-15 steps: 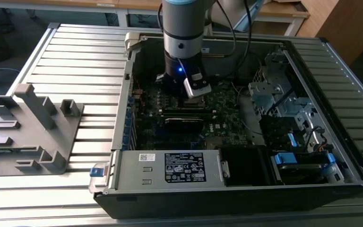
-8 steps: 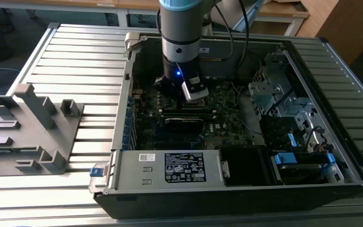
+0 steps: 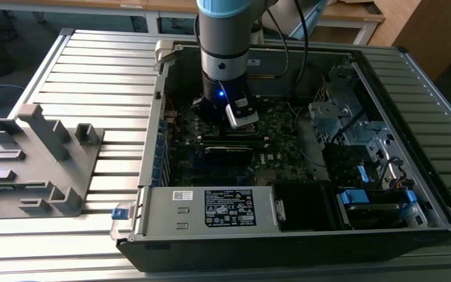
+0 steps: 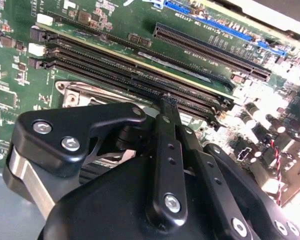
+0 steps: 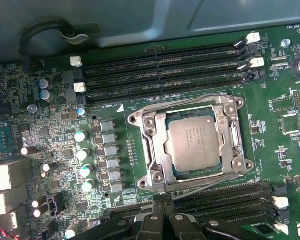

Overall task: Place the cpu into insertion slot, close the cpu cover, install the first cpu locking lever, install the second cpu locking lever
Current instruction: 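Install the second cpu locking lever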

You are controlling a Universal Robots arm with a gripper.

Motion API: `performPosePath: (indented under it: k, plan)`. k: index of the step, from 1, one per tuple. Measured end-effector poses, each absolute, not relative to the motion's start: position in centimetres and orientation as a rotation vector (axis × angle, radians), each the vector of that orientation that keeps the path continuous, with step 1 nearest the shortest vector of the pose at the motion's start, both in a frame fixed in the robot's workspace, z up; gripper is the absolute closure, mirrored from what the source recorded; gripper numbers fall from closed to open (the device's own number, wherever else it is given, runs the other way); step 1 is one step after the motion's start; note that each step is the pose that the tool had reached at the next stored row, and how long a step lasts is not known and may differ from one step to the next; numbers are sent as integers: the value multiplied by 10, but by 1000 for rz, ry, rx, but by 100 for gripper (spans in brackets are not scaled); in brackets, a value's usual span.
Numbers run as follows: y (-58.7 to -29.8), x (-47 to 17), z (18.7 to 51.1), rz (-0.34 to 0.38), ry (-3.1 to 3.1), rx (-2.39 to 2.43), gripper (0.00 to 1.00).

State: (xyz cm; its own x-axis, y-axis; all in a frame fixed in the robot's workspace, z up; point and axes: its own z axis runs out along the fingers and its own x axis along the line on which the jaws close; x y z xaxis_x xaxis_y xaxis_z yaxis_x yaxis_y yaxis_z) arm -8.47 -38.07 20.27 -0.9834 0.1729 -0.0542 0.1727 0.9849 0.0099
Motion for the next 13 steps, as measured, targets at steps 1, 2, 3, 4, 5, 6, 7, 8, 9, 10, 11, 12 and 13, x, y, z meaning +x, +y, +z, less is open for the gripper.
performPosePath:
  k: [1,2,3,4,5,6,7,8,9,10,11,12,13]
  plan:
    - [-381,-85,203,20,3075,268,89]
    - [-381,-85,203,24,3076,269,89]
    - [-381,-85,203,25,3076,269,89]
    - [-381,-85,203,28,3076,269,89]
    - [-381,-85,203,31,3076,269,89]
    - [-381,-85,203,36,3076,268,89]
    - [-381,-85,203,41,3077,267,89]
    - [-381,-85,203,43,3077,262,89]
    - [-381,-85,203,45,3078,255,89]
    - [-381,-85,203,46,3078,247,89]
    - [-381,-85,203,47,3079,239,89]
    - [-381,-85,202,48,3080,233,89]
    - [-381,-85,202,49,3080,227,89]
